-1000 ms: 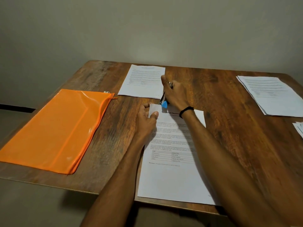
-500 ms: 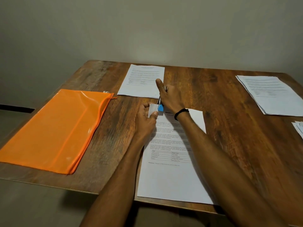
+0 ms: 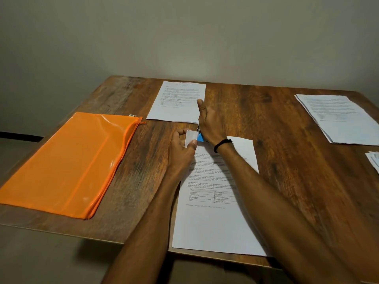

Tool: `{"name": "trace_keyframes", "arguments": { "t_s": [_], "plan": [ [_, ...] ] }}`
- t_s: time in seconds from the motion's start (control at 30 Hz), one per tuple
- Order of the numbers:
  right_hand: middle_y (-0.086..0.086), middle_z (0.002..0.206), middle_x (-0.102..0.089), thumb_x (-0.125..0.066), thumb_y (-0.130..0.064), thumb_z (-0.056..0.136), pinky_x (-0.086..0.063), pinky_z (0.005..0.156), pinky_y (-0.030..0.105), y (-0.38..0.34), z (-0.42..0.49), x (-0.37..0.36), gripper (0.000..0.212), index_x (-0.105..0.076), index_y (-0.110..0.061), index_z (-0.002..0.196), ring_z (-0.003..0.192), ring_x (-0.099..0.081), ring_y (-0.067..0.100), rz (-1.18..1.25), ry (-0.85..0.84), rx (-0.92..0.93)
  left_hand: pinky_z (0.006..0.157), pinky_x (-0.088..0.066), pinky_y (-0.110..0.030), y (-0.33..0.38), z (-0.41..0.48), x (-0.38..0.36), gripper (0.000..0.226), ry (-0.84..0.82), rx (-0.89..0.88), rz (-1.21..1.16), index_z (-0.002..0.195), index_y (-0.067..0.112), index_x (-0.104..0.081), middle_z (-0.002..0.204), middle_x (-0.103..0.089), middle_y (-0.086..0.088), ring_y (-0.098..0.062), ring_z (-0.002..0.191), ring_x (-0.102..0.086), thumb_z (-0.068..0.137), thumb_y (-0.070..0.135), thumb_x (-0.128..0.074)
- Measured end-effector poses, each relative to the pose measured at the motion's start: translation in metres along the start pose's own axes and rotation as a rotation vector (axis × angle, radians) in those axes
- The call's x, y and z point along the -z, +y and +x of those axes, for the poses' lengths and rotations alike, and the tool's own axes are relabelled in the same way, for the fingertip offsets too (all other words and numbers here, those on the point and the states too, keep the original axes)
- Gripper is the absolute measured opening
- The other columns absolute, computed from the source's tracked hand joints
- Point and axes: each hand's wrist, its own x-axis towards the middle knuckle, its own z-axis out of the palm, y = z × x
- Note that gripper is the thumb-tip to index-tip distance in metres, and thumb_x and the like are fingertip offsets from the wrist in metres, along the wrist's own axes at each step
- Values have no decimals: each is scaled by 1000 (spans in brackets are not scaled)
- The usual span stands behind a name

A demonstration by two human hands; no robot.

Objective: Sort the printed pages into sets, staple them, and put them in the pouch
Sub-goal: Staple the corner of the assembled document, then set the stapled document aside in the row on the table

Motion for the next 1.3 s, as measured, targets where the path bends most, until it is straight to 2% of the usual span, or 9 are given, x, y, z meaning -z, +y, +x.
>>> {"name": "trace_keyframes", "arguments": {
  "t_s": [0.2, 0.3, 0.47, 0.6, 0.73, 0.9, 1.07, 1.2, 1.3],
  "plan": [
    [4, 54, -49, -38, -32, 108, -28, 40, 12, -4, -4, -1, 51, -53, -10, 64, 45, -37, 8, 36, 50, 7, 58, -48, -17, 4, 2, 3, 27, -13, 46, -18, 95, 6, -69, 84, -71, -4, 0, 67, -64, 93, 32, -66],
    [18, 76, -69, -34, -36, 109, -41, 44, 32, 1, -2, -5, 54, -67, 3, 93, 53, -57, 29, 13, 97, 56, 68, -55, -31, 4, 2, 4, 43, -80, 29, -18, 94, 11, -76, 84, -75, -2, -17, 79, -71, 83, 52, -70],
    [17, 80, -71, -31, -35, 109, -45, 46, 37, 2, -3, -4, 51, -67, -2, 96, 63, -65, 33, -24, 114, 87, 76, -60, -37, 5, 3, 5, 30, -112, 32, 16, 107, 8, -74, 94, -76, -4, -17, 86, -73, 91, 33, -72],
    [3, 73, -67, -31, -29, 110, -38, 46, 26, 0, -9, -4, 39, -62, -18, 89, 57, -61, 26, 3, 104, 96, 76, -59, -40, 7, 0, 4, 44, -138, 42, 70, 102, 11, -73, 93, -75, -2, -18, 86, -72, 85, 51, -66],
    [-12, 49, -40, -32, -20, 110, -28, 38, 16, -3, -12, -7, 53, -40, -27, 58, 39, -34, 5, 14, 187, 82, 74, -59, -43, 5, -2, 1, 21, -103, 31, 114, 97, 7, -70, 89, -74, -6, -21, 82, -71, 96, 27, -65],
    [-7, 46, -39, -31, -31, 110, -23, 41, 16, 0, -7, -2, 59, -39, -23, 52, 41, -34, 8, 1, 155, 37, 71, -59, -37, 5, 0, 4, 40, -125, 22, 69, 104, 6, -73, 92, -75, -5, -20, 84, -72, 86, 42, -69],
    [-6, 49, -41, -29, -42, 108, -29, 44, 18, -3, 8, 20, 59, -39, -23, 53, 43, -39, 6, 143, 263, -128, 70, -55, -21, 3, 1, 3, 24, -161, 31, 101, 115, 4, -67, 105, -73, -8, -19, 90, -70, 94, 15, -68],
    [-6, 47, -43, -27, -64, 101, -34, 41, 15, 4, 14, 64, 64, -37, -20, 55, 35, -42, 3, 232, 304, -417, 82, -59, -33, 3, -1, 3, 29, -183, 57, 90, 121, 6, -64, 114, -71, -6, -22, 98, -70, 96, 19, -66],
    [-1, 65, -58, -32, -76, 92, -54, 63, 29, 24, 2, 106, 67, -57, -17, 71, 56, -58, 14, 198, 160, -564, 81, -60, -32, 5, -2, 3, 27, -174, 73, 55, 121, 7, -64, 112, -72, -5, -19, 96, -71, 96, 16, -65]
  ]
}}
